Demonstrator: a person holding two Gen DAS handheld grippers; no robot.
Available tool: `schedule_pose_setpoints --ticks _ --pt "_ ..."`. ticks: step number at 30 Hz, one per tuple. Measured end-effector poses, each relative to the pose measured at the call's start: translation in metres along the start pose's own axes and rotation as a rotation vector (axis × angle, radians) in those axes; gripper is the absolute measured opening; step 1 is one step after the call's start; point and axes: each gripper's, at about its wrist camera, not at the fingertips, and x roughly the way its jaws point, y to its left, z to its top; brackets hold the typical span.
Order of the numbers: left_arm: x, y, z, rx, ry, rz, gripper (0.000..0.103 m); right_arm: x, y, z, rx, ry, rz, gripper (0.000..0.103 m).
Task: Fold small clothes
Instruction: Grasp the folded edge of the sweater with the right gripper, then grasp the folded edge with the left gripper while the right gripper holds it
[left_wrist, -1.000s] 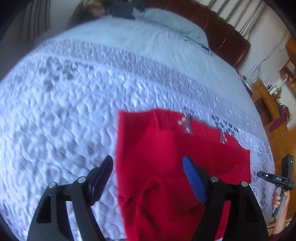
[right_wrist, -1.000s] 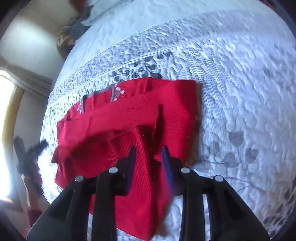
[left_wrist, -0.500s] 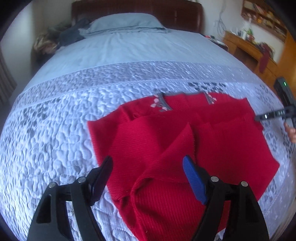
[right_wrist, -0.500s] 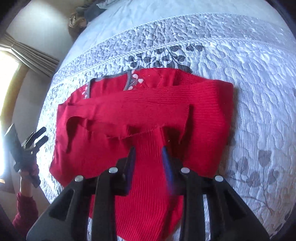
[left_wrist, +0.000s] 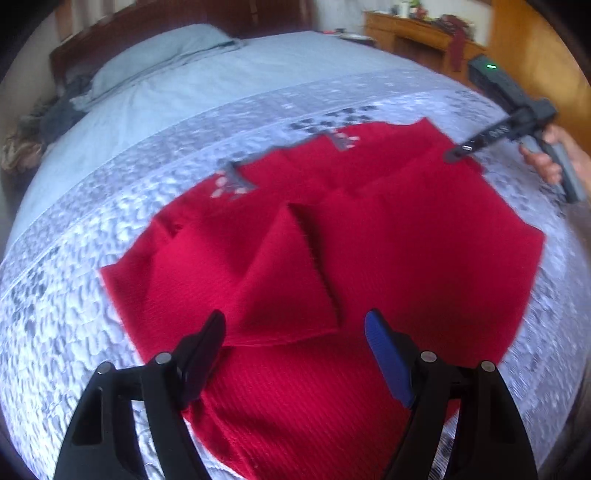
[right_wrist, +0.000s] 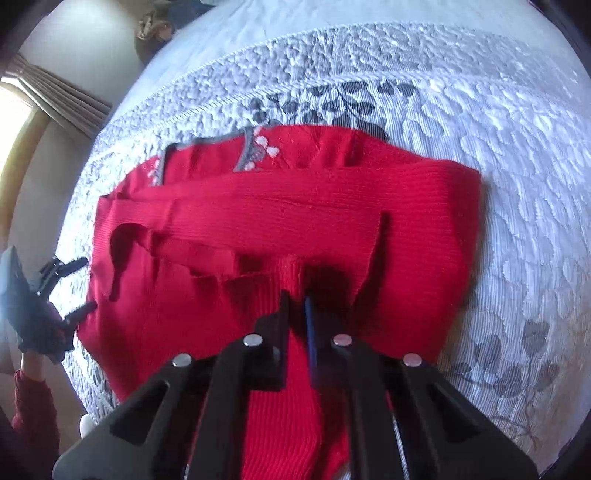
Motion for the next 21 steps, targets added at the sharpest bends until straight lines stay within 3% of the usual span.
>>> schedule_pose_setpoints --ticks 2,10,15,17,19,20,21 --pt "-0.001 -0.005 -0.002 0.053 0.01 -0.025 0.078 -0.001 -0.001 0.0 0.004 0.001 0.006 0.007" --pt "0.025 -0.016 0.001 0.204 0.1 0.039 0.078 0.009 -0.013 -0.002 0.083 0.014 0.048 0.007" --pt "0.041 -0.007 0.009 0.162 0.14 0.001 0.078 0.009 -0.018 -0.003 0.111 0.013 0.074 0.007" --pt "0.041 0.004 0.013 0.091 0.127 -0.025 0.069 0.008 -0.017 -0.004 0.099 0.01 0.066 0.007" --pt "0.04 0.02 0.016 -0.001 0.115 -0.033 0.041 0.004 -0.015 -0.004 0.088 0.001 0.063 0.007" --pt "0.038 0.027 0.016 -0.044 0.104 -0.043 0.032 0.0 -0.013 -0.005 0.082 -0.008 0.071 0.007" --pt "0.036 0.035 0.016 -0.085 0.094 -0.056 0.013 -0.002 -0.012 -0.005 0.079 -0.015 0.079 0.007"
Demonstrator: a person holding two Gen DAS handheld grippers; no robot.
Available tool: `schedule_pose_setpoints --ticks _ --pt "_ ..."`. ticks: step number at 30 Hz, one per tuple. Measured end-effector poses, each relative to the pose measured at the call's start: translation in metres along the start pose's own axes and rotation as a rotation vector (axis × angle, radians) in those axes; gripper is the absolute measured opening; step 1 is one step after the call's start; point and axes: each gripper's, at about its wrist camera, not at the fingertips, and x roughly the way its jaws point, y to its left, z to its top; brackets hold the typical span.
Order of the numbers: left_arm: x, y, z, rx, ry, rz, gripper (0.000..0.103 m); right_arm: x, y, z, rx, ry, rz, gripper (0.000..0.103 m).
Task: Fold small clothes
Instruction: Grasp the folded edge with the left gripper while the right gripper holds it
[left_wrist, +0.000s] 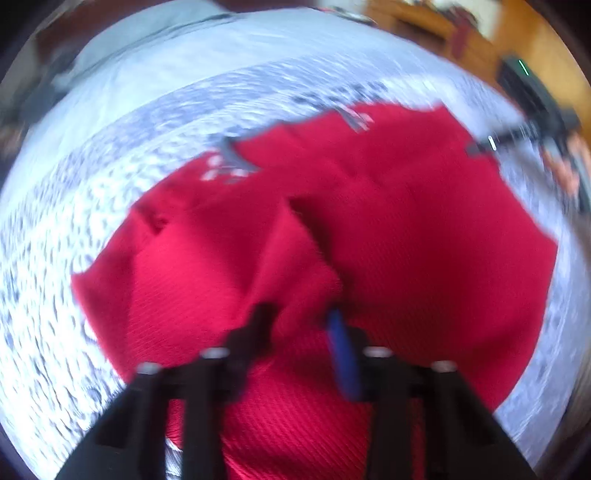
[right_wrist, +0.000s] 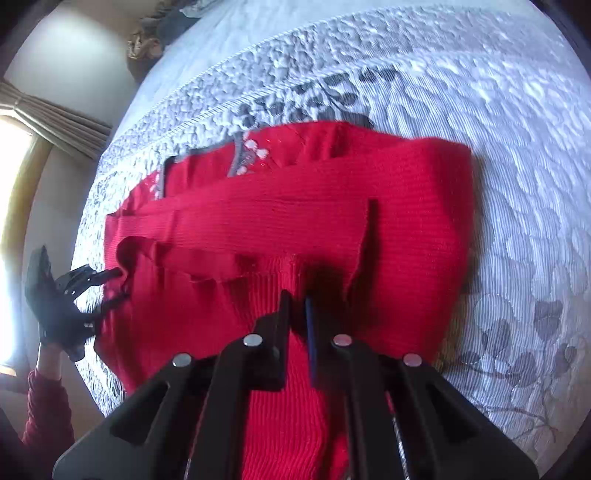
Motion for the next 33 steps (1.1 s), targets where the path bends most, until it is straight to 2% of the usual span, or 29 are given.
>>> schedule_pose_setpoints --ticks 1,8,14,19,22,25,29,32,33 --pt "-0.003 0.008 -0.001 -0.042 -0.009 -0.007 0.008 -0.004 0.002 -0.001 -0.008 -0.008 0.009 0.007" --pt "-0.036 0.029 -0.007 -0.2 -0.169 -0.047 0.007 -0.021 0.012 -0.004 -0.047 -0.046 0.03 0.006" --pt "-0.055 0.048 0.021 -0.288 -0.261 -0.01 0.007 -0.052 0.013 0.014 -0.028 -0.138 0.066 0.005" --pt "-0.053 0.07 0.055 -0.368 -0.324 0.052 0.007 -0.076 0.003 0.051 0.024 -0.223 0.05 0.005" --pt "-0.032 0.089 0.073 -0.411 -0.29 0.12 0.007 -0.063 -0.007 0.08 0.048 -0.209 -0.019 0.004" --pt "0.002 0.103 0.081 -0.446 -0.2 0.158 0.007 -0.032 -0.022 0.101 0.095 -0.161 -0.073 0.004" --pt "0.043 0.104 0.076 -0.443 -0.104 0.203 0.008 0.012 -0.036 0.102 0.13 -0.094 -0.143 0.004" --pt "0.046 0.101 0.069 -0.441 -0.117 0.218 0.01 0.027 -0.041 0.096 0.131 -0.077 -0.167 0.004" --pt "0.045 0.102 0.068 -0.444 -0.112 0.209 0.015 0.028 -0.044 0.094 0.136 -0.075 -0.169 0.006"
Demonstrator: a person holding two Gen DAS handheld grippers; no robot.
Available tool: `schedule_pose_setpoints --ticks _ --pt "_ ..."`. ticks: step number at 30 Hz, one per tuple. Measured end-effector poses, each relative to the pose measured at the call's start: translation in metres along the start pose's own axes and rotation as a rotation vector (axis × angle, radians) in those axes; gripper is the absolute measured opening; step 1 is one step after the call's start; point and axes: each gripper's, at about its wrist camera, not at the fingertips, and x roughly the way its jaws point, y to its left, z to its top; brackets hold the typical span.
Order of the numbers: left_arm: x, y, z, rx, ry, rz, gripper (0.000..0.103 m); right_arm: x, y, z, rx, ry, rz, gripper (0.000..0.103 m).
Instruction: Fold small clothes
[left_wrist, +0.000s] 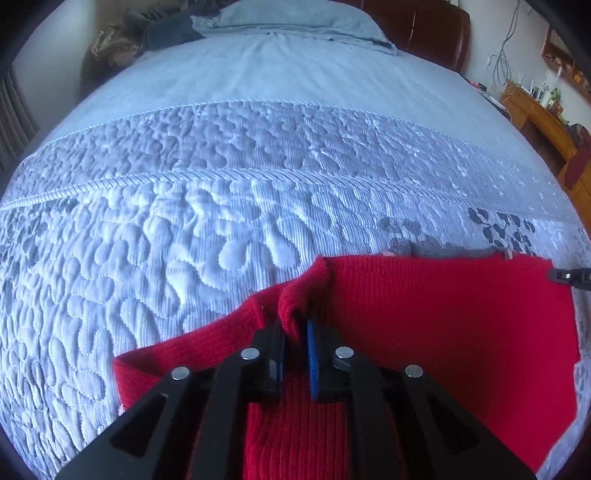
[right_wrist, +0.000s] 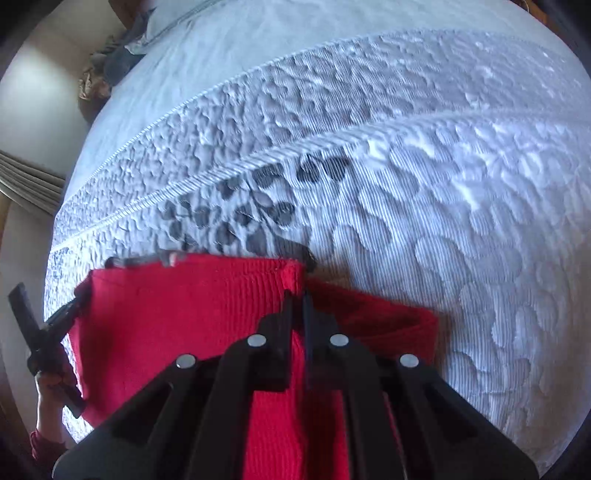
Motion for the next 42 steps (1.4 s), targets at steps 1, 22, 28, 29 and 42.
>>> schedule_pose_setpoints --ticks 1,22,28,29,42 --pt "-0.002 0.0 0.0 0.001 0.007 -0.003 0.022 0.0 -0.001 -0.001 0.005 -0.002 0.004 0.007" --pt "-0.123 0.036 -0.161 -0.211 0.215 -0.138 0.084 -0.093 -0.014 -0.19 -0.106 0.154 0.044 0.054" --pt "-0.097 0.023 -0.155 -0.22 0.236 -0.139 0.084 -0.066 -0.02 -0.181 -0.012 0.196 0.084 0.056" --pt "-0.095 0.021 -0.153 -0.221 0.236 -0.137 0.084 -0.063 -0.02 -0.18 -0.005 0.196 0.085 0.056" --pt "-0.09 0.012 -0.144 -0.305 0.259 -0.161 0.016 -0.053 0.006 -0.181 -0.061 0.198 0.082 0.01"
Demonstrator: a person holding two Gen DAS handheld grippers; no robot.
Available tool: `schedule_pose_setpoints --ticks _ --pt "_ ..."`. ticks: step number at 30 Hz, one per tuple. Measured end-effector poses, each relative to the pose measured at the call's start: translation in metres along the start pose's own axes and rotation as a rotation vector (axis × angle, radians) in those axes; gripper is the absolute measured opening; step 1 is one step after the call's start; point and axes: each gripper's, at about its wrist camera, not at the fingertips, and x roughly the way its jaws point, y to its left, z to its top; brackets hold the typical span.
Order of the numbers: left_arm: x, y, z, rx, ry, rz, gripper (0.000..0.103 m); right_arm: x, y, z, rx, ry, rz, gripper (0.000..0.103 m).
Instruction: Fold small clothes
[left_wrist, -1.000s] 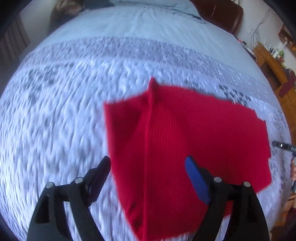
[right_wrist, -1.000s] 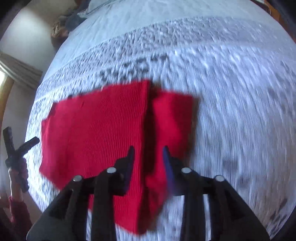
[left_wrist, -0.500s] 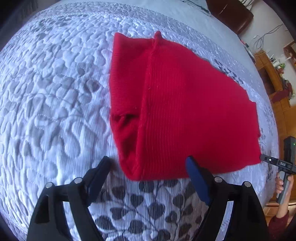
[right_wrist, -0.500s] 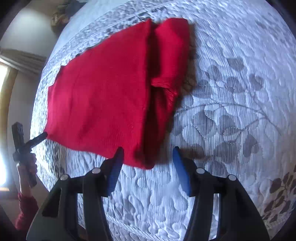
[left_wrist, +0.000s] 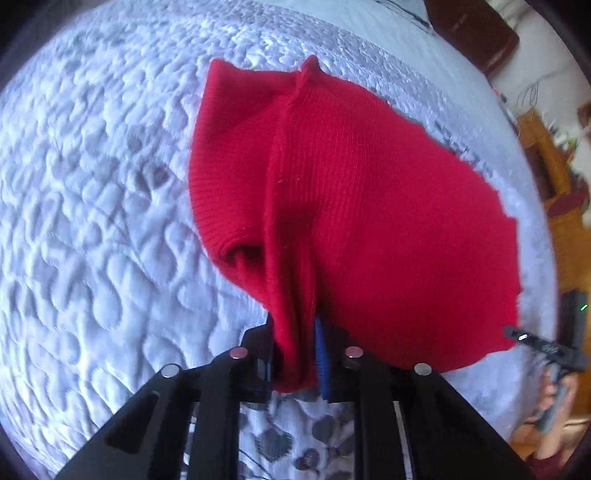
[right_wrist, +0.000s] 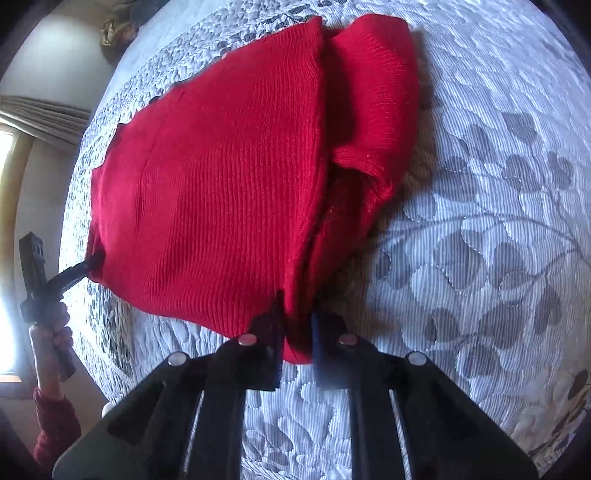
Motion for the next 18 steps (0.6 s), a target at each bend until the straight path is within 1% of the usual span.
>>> schedule_pose_setpoints --ticks 6,10,15,18 --pt "-0.02 -0.005 -0.011 0.017 -0.036 -0.001 0.014 -0.027 -0.002 -0.009 0.004 -0.035 0.035 0.009" --pt "-0.038 -0.005 -0.024 0.034 -0.044 -0.012 0.014 -0.042 0.002 -0.018 -0.012 -0.041 0.036 0.009" --pt "-0.05 -0.012 -0.046 0.066 -0.033 0.001 0.014 -0.057 0.005 -0.044 -0.043 -0.033 0.023 0.009" --pt "-0.059 -0.011 -0.067 0.075 -0.031 0.0 0.014 -0.066 0.002 -0.067 -0.049 -0.027 0.027 0.009"
